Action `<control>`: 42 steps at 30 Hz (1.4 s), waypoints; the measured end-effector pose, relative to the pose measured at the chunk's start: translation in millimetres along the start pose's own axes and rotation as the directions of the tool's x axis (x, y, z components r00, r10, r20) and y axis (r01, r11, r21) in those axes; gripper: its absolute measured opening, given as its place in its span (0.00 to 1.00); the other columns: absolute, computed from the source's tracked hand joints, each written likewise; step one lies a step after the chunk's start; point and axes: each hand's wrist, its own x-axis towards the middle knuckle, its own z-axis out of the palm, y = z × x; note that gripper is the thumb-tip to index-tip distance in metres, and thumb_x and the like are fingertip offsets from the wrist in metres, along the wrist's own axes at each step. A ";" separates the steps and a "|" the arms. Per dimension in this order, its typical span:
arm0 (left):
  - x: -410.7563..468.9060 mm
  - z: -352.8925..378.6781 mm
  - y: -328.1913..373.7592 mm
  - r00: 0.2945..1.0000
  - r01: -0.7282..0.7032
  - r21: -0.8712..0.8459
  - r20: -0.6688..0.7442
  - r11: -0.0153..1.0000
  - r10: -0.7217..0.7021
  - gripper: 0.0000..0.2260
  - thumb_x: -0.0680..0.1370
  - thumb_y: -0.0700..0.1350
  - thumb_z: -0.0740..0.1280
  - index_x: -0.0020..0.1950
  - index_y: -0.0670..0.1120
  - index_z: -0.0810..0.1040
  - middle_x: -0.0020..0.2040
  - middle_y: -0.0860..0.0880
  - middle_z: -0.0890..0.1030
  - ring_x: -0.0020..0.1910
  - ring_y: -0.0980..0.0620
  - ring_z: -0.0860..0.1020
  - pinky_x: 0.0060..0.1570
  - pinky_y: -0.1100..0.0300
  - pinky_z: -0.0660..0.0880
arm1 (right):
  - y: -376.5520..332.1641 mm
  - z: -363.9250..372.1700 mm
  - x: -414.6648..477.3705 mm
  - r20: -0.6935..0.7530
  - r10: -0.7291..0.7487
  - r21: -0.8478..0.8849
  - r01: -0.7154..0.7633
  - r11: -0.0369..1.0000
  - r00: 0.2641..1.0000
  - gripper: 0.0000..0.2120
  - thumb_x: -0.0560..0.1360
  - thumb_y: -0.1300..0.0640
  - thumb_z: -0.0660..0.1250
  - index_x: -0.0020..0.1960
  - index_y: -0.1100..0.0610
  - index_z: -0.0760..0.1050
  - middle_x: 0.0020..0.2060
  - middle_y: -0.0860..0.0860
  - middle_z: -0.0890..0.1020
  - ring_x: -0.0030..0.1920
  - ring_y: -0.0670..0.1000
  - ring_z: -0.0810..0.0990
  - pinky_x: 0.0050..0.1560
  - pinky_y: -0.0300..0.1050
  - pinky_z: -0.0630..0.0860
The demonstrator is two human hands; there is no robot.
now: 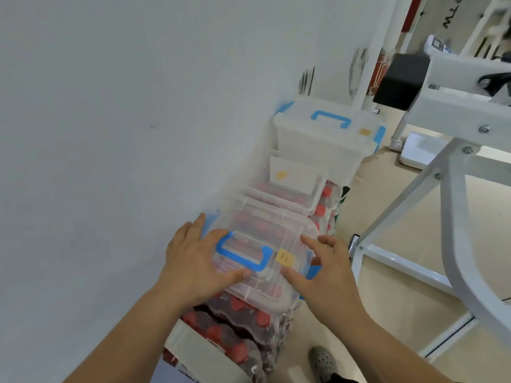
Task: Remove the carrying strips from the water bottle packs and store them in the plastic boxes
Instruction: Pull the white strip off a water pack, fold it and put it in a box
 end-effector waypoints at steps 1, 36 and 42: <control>-0.4 2.2 -1.9 1.000 0.002 -0.009 0.015 1.000 -0.002 0.49 0.57 0.83 0.59 0.75 0.66 0.58 0.82 0.52 0.44 0.80 0.44 0.46 0.77 0.45 0.50 | 0.0 0.3 -0.7 0.000 0.002 0.010 -0.002 1.000 1.000 0.33 0.70 0.45 0.78 0.72 0.44 0.70 0.67 0.41 0.62 0.58 0.45 0.76 0.59 0.39 0.75; 19.8 21.0 61.0 0.925 -0.297 0.071 0.269 0.952 0.269 0.50 0.56 0.82 0.60 0.75 0.74 0.44 0.80 0.59 0.38 0.80 0.48 0.38 0.72 0.30 0.41 | 11.0 -18.4 1.1 0.085 0.155 0.323 -0.174 0.930 0.984 0.30 0.74 0.56 0.76 0.73 0.46 0.70 0.60 0.41 0.80 0.51 0.39 0.82 0.50 0.38 0.82; 20.9 20.0 62.3 0.922 -0.306 0.076 0.271 0.949 0.276 0.50 0.56 0.82 0.61 0.74 0.74 0.44 0.81 0.59 0.38 0.80 0.48 0.39 0.72 0.30 0.42 | 8.3 -14.4 5.4 0.064 0.226 0.379 -0.233 0.896 0.972 0.24 0.75 0.58 0.75 0.69 0.47 0.73 0.56 0.44 0.79 0.48 0.46 0.83 0.52 0.52 0.84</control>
